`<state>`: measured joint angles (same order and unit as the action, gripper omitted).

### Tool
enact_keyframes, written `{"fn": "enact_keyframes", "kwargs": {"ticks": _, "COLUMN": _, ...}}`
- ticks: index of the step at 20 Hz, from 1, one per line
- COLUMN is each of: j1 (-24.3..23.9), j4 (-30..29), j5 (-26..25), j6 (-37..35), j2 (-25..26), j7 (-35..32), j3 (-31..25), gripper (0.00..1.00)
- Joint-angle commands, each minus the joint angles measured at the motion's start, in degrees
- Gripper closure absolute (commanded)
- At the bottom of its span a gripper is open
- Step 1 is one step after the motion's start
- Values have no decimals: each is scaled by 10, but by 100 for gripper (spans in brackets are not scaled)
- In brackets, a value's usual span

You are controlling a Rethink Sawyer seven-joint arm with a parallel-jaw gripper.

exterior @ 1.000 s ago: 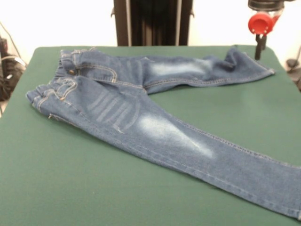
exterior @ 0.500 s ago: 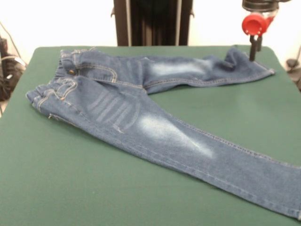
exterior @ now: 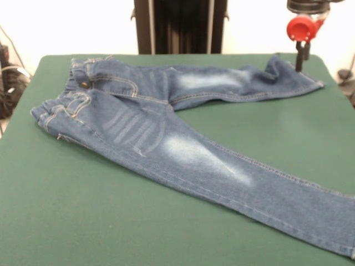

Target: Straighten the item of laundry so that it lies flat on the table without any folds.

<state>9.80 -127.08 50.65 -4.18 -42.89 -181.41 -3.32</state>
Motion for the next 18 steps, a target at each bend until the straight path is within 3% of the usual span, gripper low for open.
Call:
{"fn": "enact_keyframes", "kwargs": {"ticks": 1, "j1": 12, "j4": 28, "j5": 20, "j6": -25, "j2": 33, "j7": -89, "j3": -32, "gripper": 0}}
{"fn": "enact_keyframes", "kwargs": {"ticks": 18, "j1": 17, "j4": 32, "j5": 23, "j6": -26, "j2": 36, "j7": -93, "j3": -32, "gripper": 0}}
